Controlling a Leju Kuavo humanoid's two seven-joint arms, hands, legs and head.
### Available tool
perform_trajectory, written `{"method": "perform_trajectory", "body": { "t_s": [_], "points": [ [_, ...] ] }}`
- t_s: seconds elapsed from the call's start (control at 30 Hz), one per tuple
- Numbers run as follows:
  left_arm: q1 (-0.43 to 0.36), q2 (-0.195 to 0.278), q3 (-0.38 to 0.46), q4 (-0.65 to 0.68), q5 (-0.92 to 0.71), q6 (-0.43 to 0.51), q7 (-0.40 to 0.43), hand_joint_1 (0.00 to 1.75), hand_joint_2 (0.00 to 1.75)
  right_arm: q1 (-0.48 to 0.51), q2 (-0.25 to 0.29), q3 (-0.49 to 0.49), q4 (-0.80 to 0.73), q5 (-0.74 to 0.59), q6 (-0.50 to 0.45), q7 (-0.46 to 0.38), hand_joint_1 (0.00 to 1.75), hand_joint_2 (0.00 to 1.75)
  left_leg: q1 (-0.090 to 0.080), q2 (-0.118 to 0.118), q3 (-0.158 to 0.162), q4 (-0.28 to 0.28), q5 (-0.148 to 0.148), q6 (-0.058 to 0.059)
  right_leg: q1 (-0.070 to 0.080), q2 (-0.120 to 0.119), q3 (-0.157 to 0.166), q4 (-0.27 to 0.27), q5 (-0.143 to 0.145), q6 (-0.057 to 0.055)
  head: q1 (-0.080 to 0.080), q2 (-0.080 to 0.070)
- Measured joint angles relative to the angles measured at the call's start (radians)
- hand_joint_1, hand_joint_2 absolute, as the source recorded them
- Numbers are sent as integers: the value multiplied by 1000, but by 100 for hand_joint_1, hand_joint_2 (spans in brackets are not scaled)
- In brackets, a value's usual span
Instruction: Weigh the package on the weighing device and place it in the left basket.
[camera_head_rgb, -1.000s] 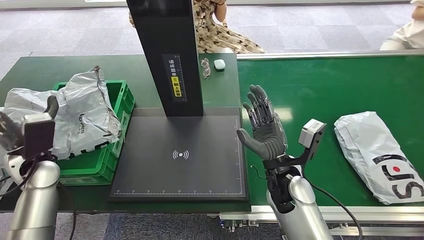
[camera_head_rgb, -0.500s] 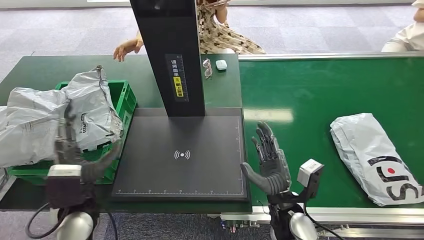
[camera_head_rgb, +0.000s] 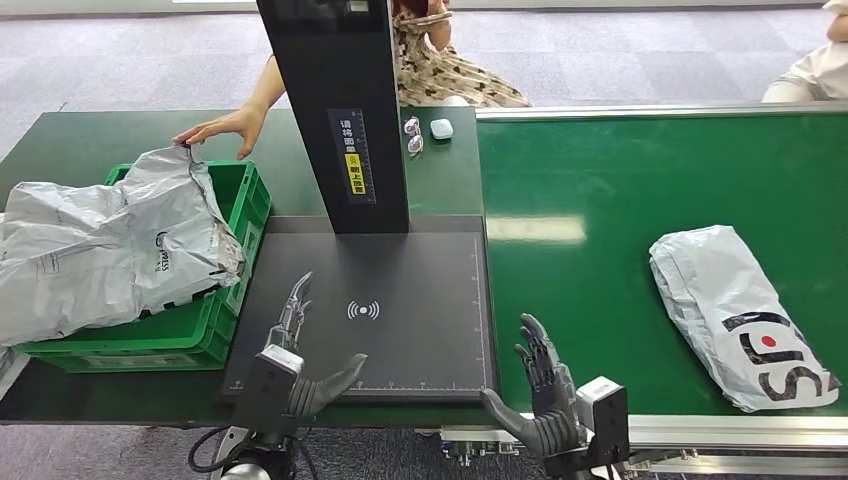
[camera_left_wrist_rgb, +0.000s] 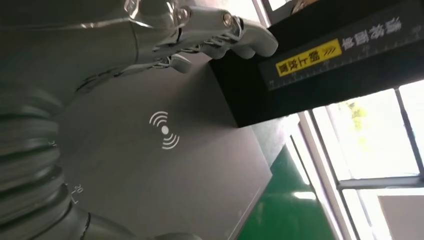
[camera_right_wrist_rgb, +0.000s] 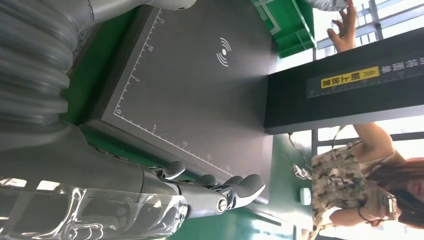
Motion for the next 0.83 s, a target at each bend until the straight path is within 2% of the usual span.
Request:
{"method": "perform_trajectory", "body": {
  "t_s": [0.27, 0.83],
  "points": [
    [-7, -5, -25, 31, 14, -6, -19, 0, 175, 14, 0, -1, -29, -3, -11, 8, 0, 175, 0, 0, 0, 0, 0, 0, 0, 0, 0, 0, 0, 0, 0, 0],
    [-3, 3, -26, 40, 4, 18, -19, 0, 175, 29, 0, -7, -52, -32, -14, 5, 0, 175, 0, 0, 0, 0, 0, 0, 0, 0, 1, 0, 0, 0, 0, 0]
  ]
}}
